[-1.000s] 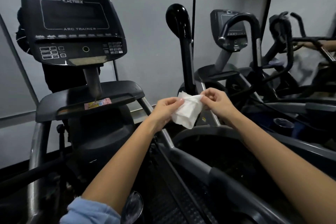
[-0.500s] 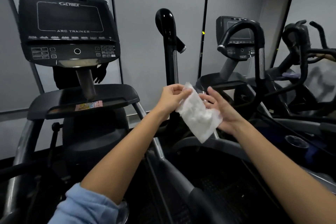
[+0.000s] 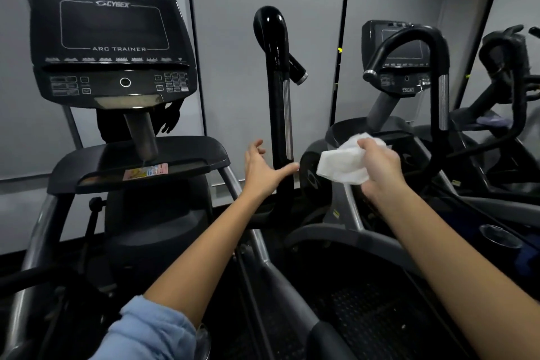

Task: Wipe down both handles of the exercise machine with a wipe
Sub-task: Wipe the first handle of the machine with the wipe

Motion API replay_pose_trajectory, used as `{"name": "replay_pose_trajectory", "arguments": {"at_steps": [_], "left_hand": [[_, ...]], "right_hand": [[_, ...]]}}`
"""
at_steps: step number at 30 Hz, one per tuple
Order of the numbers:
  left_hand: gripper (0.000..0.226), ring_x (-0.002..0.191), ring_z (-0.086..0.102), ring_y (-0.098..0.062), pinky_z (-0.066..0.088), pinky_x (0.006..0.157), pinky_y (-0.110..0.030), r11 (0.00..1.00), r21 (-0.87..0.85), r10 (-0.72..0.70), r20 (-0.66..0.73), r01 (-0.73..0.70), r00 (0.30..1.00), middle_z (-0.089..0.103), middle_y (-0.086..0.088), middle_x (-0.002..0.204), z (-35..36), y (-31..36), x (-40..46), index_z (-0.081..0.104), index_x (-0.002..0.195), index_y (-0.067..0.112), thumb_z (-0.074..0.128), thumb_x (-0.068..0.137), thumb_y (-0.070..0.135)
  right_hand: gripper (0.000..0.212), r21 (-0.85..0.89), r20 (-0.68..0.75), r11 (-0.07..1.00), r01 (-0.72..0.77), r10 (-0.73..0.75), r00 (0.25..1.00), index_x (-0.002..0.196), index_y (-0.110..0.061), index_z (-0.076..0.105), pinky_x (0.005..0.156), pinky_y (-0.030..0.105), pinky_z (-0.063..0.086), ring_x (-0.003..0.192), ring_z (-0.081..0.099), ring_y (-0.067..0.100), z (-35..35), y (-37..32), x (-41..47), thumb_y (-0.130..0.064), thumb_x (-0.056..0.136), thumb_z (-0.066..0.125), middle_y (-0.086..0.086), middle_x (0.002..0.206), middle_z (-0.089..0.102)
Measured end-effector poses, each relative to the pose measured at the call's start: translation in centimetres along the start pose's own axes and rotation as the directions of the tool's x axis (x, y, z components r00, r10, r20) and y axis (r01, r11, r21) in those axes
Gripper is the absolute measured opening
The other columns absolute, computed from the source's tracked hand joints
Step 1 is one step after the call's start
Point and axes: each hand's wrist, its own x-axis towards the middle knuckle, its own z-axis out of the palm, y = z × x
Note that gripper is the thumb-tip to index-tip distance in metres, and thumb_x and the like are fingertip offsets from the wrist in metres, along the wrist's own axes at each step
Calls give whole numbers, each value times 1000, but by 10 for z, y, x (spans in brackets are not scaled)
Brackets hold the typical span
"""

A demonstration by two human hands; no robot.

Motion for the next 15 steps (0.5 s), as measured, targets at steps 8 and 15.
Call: {"name": "replay_pose_trajectory", "arguments": {"at_steps": [8, 15], "left_hand": [[77, 100, 60, -15, 48, 83, -26, 970, -232, -34, 179, 76, 983, 60, 3, 110, 35, -34, -1, 45, 120, 6, 87, 57, 20], [35, 95, 61, -2, 47, 72, -12, 977, -194, -45, 227, 91, 973, 57, -15, 115, 39, -55, 1, 51, 122, -9, 56, 88, -5]], "right_hand": [[17, -305, 225, 904, 300, -238, 945, 97, -14, 48, 66, 22, 41, 72, 51, 6, 63, 52, 0, -30, 97, 44, -3, 83, 53], [49, -315, 531, 642, 699, -492, 691, 149, -26, 13, 121, 41, 2, 145, -9, 8, 108, 79, -2, -32, 102, 22, 0, 160, -9]]}}
